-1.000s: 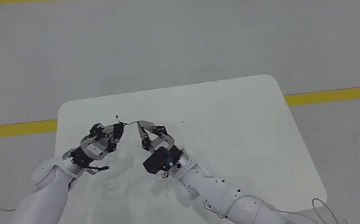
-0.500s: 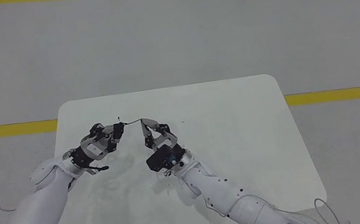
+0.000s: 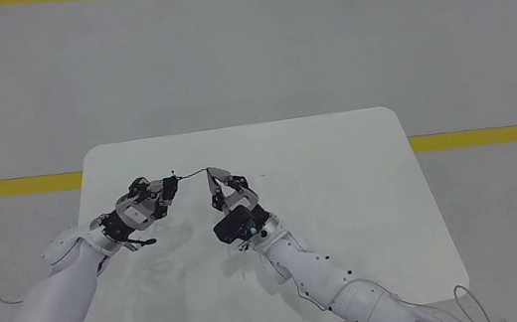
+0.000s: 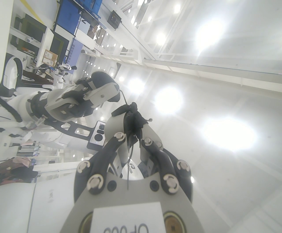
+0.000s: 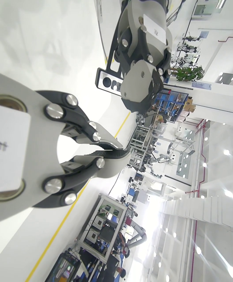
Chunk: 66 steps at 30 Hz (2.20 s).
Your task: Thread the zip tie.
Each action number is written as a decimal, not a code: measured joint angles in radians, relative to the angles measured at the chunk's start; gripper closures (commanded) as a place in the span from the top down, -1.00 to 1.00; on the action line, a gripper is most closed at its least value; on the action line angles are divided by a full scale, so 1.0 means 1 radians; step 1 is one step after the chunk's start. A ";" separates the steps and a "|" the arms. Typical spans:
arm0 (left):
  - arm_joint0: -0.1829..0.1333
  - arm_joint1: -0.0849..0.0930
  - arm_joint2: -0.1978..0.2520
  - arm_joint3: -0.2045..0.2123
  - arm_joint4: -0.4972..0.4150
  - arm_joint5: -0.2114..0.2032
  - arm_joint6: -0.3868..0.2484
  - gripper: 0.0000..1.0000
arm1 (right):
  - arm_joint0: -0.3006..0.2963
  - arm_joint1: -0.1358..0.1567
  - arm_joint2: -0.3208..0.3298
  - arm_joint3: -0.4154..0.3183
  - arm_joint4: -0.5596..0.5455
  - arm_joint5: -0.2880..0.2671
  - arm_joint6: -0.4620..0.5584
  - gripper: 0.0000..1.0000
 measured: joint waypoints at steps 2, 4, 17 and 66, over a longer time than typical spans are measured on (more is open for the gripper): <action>0.000 0.000 0.000 0.000 0.000 0.000 0.000 -1.00 | -0.001 0.001 0.002 -0.001 0.000 0.000 0.000 -1.00; 0.000 0.000 0.000 0.000 0.000 0.000 0.000 -1.00 | -0.001 0.002 0.002 -0.002 0.000 0.000 0.001 -1.00; 0.000 0.000 0.000 0.000 0.000 0.000 0.000 -1.00 | -0.011 0.005 0.016 -0.003 0.000 0.000 -0.002 -1.00; 0.000 0.000 0.000 0.000 0.000 0.000 0.000 -1.00 | -0.033 0.011 0.051 -0.012 0.000 0.000 -0.011 -1.00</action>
